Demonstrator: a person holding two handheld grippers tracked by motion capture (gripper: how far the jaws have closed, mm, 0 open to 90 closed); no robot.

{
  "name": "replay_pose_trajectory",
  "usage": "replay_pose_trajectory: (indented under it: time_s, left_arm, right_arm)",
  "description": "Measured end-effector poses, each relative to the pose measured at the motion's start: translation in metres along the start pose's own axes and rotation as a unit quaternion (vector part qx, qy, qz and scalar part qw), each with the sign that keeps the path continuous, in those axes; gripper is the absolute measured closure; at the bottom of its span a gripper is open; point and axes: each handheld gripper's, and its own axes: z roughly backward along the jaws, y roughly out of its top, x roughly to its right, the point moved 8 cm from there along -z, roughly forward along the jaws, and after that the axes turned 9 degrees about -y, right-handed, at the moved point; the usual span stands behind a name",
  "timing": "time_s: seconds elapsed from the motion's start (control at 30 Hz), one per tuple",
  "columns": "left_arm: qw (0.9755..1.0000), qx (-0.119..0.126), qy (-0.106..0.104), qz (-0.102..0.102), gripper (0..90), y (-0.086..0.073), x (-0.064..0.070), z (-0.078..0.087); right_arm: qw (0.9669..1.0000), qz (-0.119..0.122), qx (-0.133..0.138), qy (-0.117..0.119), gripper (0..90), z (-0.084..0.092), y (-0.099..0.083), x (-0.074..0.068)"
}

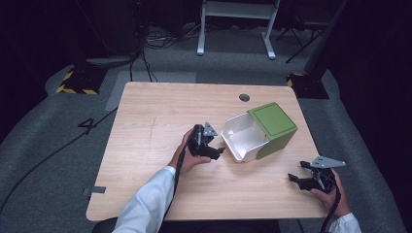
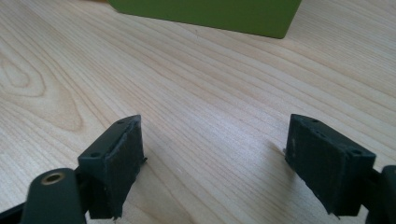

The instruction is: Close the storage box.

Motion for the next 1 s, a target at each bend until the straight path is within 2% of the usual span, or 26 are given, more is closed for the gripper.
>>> replay_pose_trajectory:
  time_s: [0.37, 0.5, 0.6, 0.63, 0.73, 0.9, 0.93, 1.0]
  left_arm:
    - [0.9996, 0.025, 0.008, 0.006, 19.4, 0.012, 0.001, -0.015]
    - [0.999, 0.036, 0.013, 0.022, 16.7, 0.013, -0.002, -0.021]
    - [0.9976, 0.053, 0.011, 0.042, 16.5, 0.014, -0.006, -0.023]
    - [0.9966, 0.06, 0.006, 0.056, 16.3, 0.014, -0.007, -0.025]
    - [0.9959, 0.067, -0.002, 0.061, 16.3, 0.015, -0.006, -0.027]
    - [0.997, 0.056, -0.015, 0.051, 15.6, 0.017, 0.004, -0.04]
    - [0.9972, 0.052, -0.003, 0.054, 15.1, 0.018, 0.004, -0.044]
    - [0.9967, 0.052, -0.003, 0.062, 15.7, 0.018, 0.003, -0.046]
  right_arm:
    - [1.0, 0.0, 0.0, -0.001, 19.1, 0.0, 0.0, 0.0]
    - [1.0, 0.0, 0.0, -0.001, 19.1, 0.0, 0.0, 0.0]
    - [1.0, 0.0, 0.0, -0.001, 19.1, 0.0, 0.0, 0.0]
    - [1.0, 0.0, 0.0, -0.001, 19.1, 0.0, 0.0, 0.0]
    - [1.0, 0.0, 0.0, -0.001, 19.1, 0.0, 0.0, 0.0]
    - [1.0, 0.001, 0.001, -0.001, 19.1, 0.0, 0.0, 0.0]
    - [1.0, 0.001, 0.001, -0.001, 19.1, 0.0, 0.0, 0.0]
    - [1.0, 0.0, 0.0, -0.001, 19.1, 0.0, 0.0, 0.0]
